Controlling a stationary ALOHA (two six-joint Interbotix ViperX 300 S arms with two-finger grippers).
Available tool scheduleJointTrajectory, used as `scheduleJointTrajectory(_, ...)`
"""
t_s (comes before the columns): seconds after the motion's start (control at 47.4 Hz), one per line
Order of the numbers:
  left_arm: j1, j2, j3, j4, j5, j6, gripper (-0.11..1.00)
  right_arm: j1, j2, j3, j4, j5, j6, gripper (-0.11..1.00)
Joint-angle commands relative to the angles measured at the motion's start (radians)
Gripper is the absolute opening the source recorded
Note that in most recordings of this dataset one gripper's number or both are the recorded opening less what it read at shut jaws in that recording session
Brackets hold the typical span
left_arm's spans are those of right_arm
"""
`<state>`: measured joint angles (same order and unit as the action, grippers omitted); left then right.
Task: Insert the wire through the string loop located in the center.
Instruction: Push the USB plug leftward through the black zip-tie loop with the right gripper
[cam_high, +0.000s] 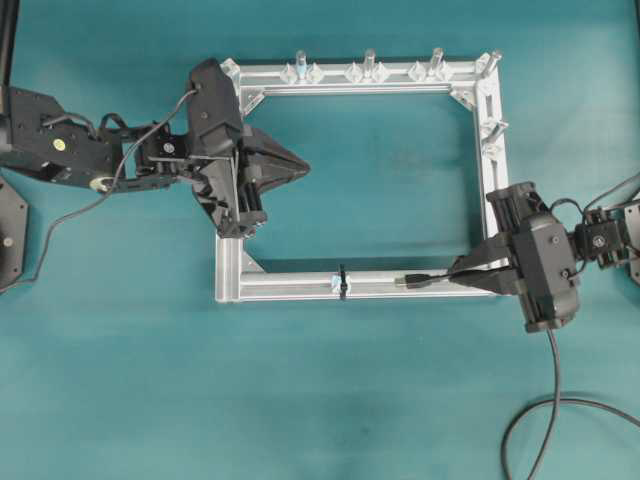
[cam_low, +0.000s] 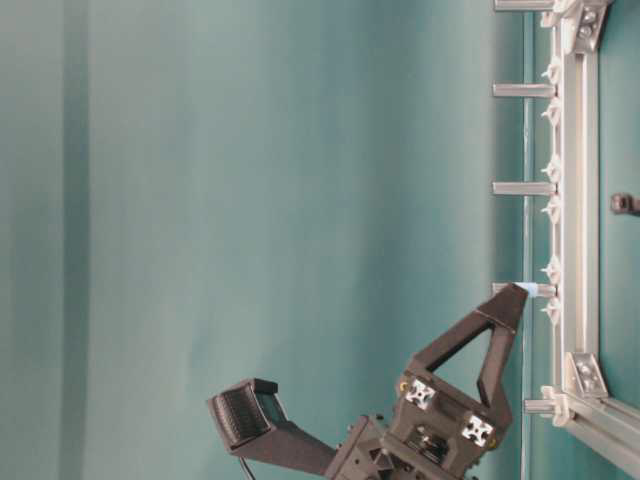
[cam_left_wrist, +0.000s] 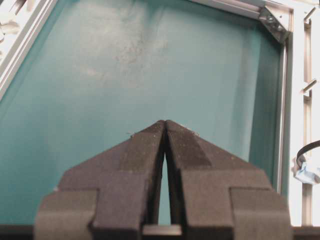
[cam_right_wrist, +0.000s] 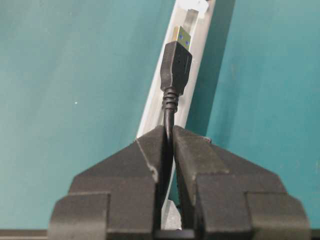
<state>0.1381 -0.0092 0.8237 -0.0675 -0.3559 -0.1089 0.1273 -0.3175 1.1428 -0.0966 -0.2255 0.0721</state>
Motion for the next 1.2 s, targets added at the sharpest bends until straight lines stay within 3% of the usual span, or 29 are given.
scheduleJointTrajectory(0.0, -0.003, -0.026, -0.015, 0.003, -0.005, -0.003, 0.0, -0.003, -0.015, -0.006, 0.002, -0.005, 0.002, 0.07)
scheduleJointTrajectory(1.182, -0.008, -0.025, -0.015, 0.002, -0.005, -0.003, 0.0, -0.025, 0.0, -0.028, 0.015, 0.003, 0.008, 0.07)
